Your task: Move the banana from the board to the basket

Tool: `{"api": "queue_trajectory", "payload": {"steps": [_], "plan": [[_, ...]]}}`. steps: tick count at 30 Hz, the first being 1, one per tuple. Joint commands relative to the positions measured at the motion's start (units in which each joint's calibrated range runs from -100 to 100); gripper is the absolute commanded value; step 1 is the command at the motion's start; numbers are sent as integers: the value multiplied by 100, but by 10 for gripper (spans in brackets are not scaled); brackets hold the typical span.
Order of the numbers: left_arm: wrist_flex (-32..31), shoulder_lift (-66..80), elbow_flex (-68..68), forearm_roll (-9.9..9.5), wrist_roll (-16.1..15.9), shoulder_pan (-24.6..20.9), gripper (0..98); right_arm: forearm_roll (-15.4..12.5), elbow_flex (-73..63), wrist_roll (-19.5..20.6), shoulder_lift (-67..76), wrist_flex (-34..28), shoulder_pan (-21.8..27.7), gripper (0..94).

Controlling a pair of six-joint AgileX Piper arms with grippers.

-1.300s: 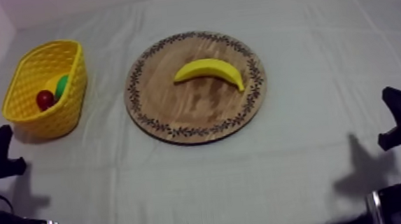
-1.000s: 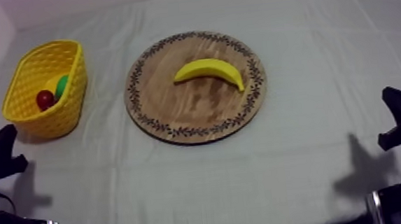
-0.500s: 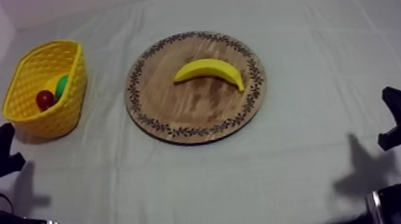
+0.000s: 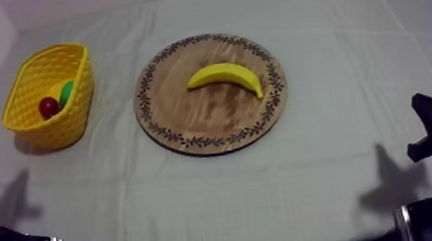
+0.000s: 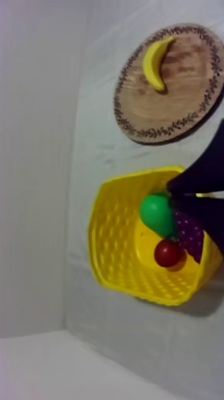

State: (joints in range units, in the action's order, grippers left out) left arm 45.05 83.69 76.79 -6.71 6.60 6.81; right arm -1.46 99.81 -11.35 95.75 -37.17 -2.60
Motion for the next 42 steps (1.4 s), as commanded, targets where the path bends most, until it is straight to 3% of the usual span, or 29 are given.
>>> {"api": "queue_trajectory", "payload": {"steps": [1, 7, 13, 33, 42], "plan": [[74, -660, -871, 1, 20, 11, 0, 2, -3, 1, 0, -1, 0, 3], [266, -1811, -2167, 27, -23, 23, 0, 2, -3, 0, 0, -1, 0, 3], [352, -2933, -3351, 161, -295, 50, 0, 2, -3, -1, 0, -1, 0, 3], [1304, -5907, -7174, 484, -1589, 854, 0, 2, -3, -1, 0, -1, 0, 3], [2186, -7046, -8447, 624, -2118, 1252, 0, 2, -3, -1, 0, -1, 0, 3]]}}
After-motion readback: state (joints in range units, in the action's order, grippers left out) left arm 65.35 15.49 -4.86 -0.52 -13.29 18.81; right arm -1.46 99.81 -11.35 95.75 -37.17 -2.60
